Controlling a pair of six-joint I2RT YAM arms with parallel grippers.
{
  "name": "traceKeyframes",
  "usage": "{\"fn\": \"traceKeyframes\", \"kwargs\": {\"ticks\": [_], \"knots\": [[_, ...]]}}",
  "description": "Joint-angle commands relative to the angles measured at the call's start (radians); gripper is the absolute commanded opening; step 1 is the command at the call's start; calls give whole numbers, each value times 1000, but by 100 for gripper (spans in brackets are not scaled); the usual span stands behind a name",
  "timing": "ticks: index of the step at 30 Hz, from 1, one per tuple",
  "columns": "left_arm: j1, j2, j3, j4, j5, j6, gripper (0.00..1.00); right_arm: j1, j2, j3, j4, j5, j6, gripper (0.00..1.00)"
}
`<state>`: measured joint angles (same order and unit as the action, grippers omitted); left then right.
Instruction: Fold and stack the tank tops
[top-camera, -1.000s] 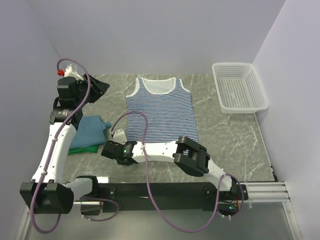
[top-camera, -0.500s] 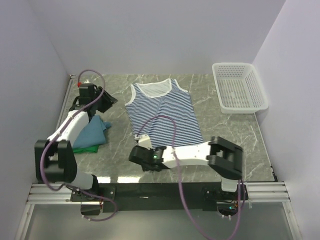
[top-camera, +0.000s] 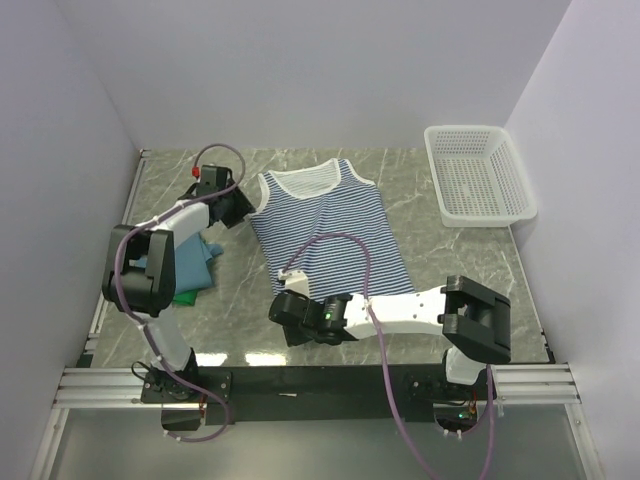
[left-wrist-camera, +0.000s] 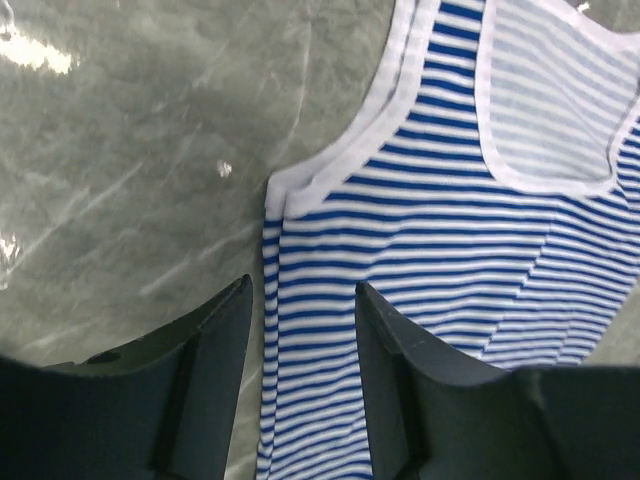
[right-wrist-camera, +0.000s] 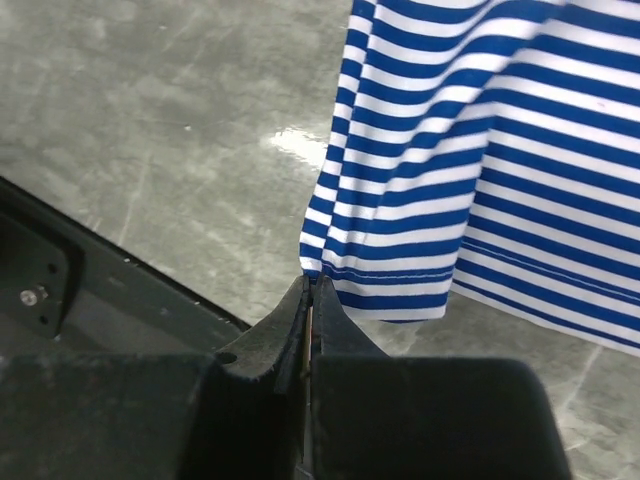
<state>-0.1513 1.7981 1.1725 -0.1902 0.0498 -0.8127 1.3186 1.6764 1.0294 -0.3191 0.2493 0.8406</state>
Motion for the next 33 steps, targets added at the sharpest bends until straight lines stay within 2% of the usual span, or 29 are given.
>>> {"fn": "traceKeyframes", "kwargs": {"ticks": [1,15,18,20,21,22,23,27,33], "knots": [[-10,50,67,-21,-80,47,51,2,6,58,28,-19,8,0],[-33,191,127,-3,-82,84,47,-12,71,138,32,-54,11,0],[-36,210,145,-18,-102,89,37,-19,82,144,41,-70,12,0],[-36,219,154,-32,-136,98,24,-18,88,146,52,-80,15,0],[-36,218,156,-35,-145,98,21,-18,88,143,61,-90,18,0],[-36,215,159,-43,-163,101,11,-18,86,140,67,-97,20,0],[-36,211,168,-51,-175,104,6,-18,86,130,77,-105,23,0],[-33,173,194,-83,-254,110,1,-15,101,135,121,-168,34,0],[-5,139,246,-126,-281,124,1,-12,186,169,209,-292,51,0]]}}
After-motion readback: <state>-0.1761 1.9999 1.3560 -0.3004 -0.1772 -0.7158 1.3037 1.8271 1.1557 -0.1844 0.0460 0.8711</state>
